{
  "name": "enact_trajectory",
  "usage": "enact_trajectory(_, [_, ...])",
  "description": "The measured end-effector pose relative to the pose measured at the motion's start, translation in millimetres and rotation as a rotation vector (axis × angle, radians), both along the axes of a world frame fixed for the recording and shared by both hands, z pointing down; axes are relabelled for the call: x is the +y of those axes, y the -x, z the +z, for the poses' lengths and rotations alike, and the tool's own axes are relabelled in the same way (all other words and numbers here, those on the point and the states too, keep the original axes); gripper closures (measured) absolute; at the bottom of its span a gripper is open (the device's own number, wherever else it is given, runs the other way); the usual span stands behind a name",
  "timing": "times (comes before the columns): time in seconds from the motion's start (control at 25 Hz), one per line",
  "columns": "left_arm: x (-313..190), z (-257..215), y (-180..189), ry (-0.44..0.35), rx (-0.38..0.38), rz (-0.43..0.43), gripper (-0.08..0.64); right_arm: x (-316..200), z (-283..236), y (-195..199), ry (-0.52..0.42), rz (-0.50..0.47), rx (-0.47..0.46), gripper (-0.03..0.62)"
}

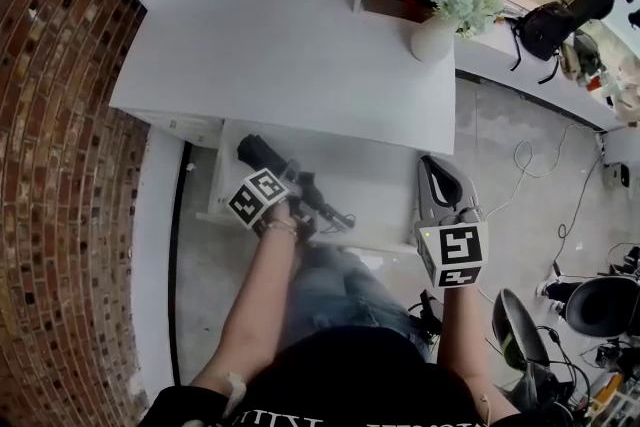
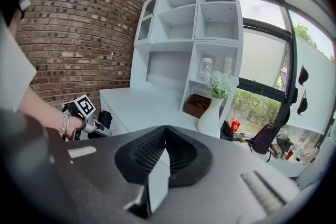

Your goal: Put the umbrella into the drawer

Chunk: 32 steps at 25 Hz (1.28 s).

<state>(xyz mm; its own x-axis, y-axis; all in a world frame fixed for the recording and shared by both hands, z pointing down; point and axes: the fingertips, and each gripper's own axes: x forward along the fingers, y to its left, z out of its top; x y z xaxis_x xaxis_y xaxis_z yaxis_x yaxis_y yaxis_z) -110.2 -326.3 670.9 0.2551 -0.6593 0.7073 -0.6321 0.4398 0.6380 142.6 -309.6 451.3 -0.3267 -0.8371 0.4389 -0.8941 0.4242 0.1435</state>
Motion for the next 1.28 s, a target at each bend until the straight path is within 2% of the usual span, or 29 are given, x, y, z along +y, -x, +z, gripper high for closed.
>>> enact_trajectory(0.32, [-7.9, 46.5, -3.0, 0.125, 0.124, -0.022, 0.316, 0.5, 6.2, -0.2, 0.022, 0.048, 0.037, 0.589])
enact_trajectory(0.68, [-12.6, 83.0, -5.9, 0.228, 0.167, -0.048, 0.313, -1.0, 18.4, -0.5, 0.055, 0.089, 0.07, 0.589])
enact_trajectory(0.88, [-2.8, 97.9, -6.7, 0.298, 0.192, -0.083, 0.307, -1.6, 18.9, 5.2, 0.06, 0.068, 0.094, 0.589])
enact_trajectory(0.96, [-1.8, 97.5, -6.4, 0.297, 0.212, -0.095, 0.299, -1.4, 17.0, 7.9, 0.059, 0.055, 0.103, 0.589])
enact_trajectory(1.04, [-4.0, 92.9, -8.7, 0.274, 0.226, -0.067, 0.295, -1.9, 14.7, 9.3, 0.055, 0.05, 0.105, 0.589])
enact_trajectory(1.16, [-5.9, 84.3, -11.7, 0.25, 0.205, 0.006, 0.226, -3.7, 10.1, 13.3, 0.043, 0.039, 0.104, 0.589])
enact_trajectory(1.28, [-3.6, 74.9, -7.9, 0.237, 0.195, 0.025, 0.212, -3.6, 4.5, 20.4, 0.025, 0.018, 0.1, 0.589])
